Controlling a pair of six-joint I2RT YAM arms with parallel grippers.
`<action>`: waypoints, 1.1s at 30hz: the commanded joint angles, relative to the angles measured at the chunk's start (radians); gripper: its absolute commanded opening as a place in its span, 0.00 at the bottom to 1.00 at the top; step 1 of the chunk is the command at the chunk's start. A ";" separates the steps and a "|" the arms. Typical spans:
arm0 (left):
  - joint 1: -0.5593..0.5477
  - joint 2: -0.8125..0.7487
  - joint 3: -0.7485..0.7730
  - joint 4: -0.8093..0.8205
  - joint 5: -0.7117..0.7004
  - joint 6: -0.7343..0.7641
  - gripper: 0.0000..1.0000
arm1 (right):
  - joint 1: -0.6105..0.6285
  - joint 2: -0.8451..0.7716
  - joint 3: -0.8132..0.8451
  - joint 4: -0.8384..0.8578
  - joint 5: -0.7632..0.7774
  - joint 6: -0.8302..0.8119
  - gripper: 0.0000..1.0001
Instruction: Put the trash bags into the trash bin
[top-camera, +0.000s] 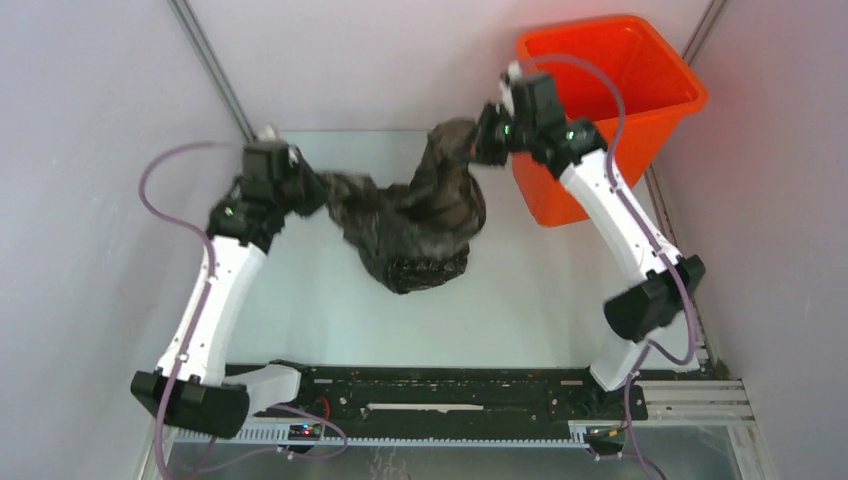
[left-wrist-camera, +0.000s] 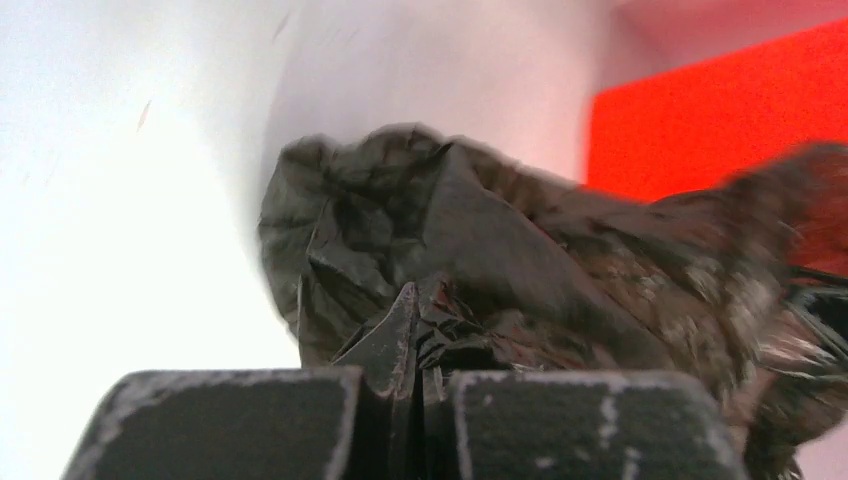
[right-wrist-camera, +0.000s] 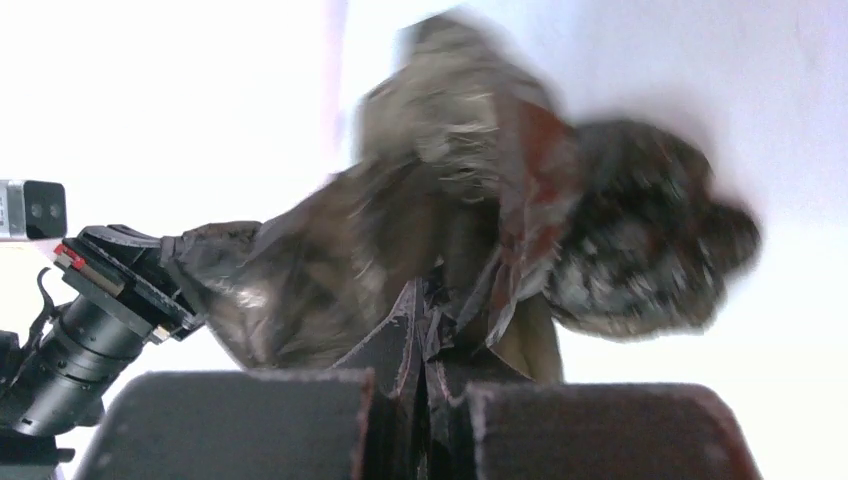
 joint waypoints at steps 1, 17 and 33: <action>0.047 0.081 0.541 0.061 0.104 -0.003 0.00 | -0.006 0.156 0.778 -0.315 0.030 -0.089 0.00; 0.041 -0.377 0.006 0.244 0.002 0.052 0.00 | 0.033 -0.334 0.027 0.056 0.005 -0.248 0.00; 0.041 -0.825 -0.666 0.140 0.131 -0.151 0.00 | 0.088 -0.519 -0.687 0.100 0.051 -0.231 0.00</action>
